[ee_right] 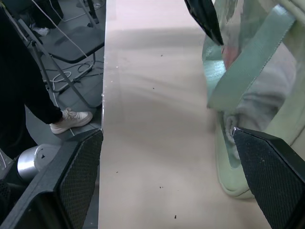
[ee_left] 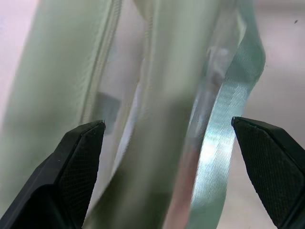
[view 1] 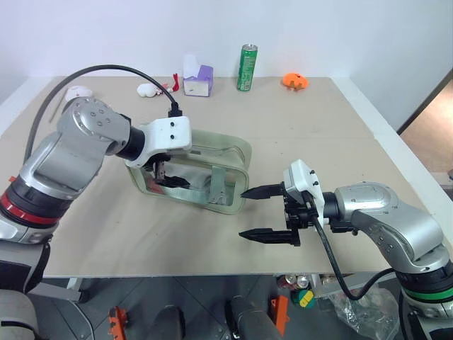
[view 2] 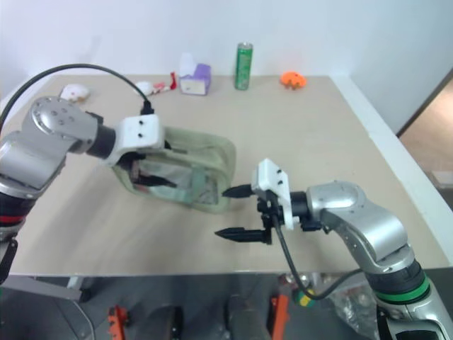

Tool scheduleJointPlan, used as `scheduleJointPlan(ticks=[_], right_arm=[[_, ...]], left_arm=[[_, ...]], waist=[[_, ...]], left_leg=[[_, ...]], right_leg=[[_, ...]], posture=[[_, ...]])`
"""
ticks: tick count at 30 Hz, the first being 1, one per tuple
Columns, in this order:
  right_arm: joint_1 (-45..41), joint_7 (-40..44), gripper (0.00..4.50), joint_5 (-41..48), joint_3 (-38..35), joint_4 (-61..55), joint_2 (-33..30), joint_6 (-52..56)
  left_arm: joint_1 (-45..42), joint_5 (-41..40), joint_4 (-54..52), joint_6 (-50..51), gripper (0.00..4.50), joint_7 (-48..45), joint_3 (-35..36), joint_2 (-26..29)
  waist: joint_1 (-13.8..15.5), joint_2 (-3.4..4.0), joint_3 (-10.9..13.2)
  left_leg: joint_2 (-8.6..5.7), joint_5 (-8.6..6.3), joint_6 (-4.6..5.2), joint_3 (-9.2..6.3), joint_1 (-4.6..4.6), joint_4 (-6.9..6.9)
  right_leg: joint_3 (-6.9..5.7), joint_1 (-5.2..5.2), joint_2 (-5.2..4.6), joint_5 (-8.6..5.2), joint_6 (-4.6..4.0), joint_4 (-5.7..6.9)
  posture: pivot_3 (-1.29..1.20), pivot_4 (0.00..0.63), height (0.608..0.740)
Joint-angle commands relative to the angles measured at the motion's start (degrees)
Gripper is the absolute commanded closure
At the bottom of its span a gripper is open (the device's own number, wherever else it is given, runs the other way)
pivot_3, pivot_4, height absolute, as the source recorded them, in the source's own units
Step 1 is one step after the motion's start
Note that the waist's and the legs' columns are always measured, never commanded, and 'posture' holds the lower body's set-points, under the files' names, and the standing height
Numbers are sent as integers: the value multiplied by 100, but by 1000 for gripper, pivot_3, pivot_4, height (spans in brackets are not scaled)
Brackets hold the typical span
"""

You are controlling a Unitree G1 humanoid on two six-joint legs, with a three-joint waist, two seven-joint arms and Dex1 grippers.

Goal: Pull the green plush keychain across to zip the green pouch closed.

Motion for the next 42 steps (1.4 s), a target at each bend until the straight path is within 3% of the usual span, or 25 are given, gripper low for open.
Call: scheduleJointPlan(ticks=[1,3,6,15,17,30,42], right_arm=[[-31,-2,0,84,-196,-199,-85,-6],[-25,-9,0,90,-198,-203,-94,-4],[-23,-15,0,98,-197,-213,-98,2],[-35,-13,0,74,-187,-205,-108,-9],[-18,-12,0,83,-201,-215,-119,-8],[-86,196,0,-296,-478,413,-463,-474],[-265,245,0,-513,-263,661,-209,-717]], left_arm=[[-61,24,-27,-73,85,37,198,-2],[-49,17,-35,-76,85,36,210,-12],[-6,-8,-72,-150,836,9,238,3],[-86,70,-40,-230,3991,-127,242,160],[-119,103,-55,-234,4451,-217,202,244],[-442,398,-567,489,4451,-865,-159,816],[-850,212,-1128,1966,4451,-675,-424,492]], waist=[[-5,0,0],[-5,0,0],[-5,0,0],[-3,0,0],[-3,0,0],[-19,2,2],[-13,4,5]], left_leg=[[0,0,0,0,1,-1],[1,0,0,-1,1,-2],[1,0,0,-1,0,-2],[1,0,0,-1,1,-2],[0,0,0,-1,1,-2],[2,0,0,1,1,-3],[1,0,0,-1,-1,-3]], right_leg=[[0,0,0,0,0,0],[-1,-1,1,0,-1,0],[-1,-1,1,-1,-1,0],[0,0,1,0,-1,0],[0,0,0,0,-1,0],[1,-3,3,-1,-2,1],[0,-3,2,-2,-3,1]], posture=[[0,150,740],[0,150,740],[0,150,740],[0,150,740],[0,150,740],[0,150,740],[0,150,740]])
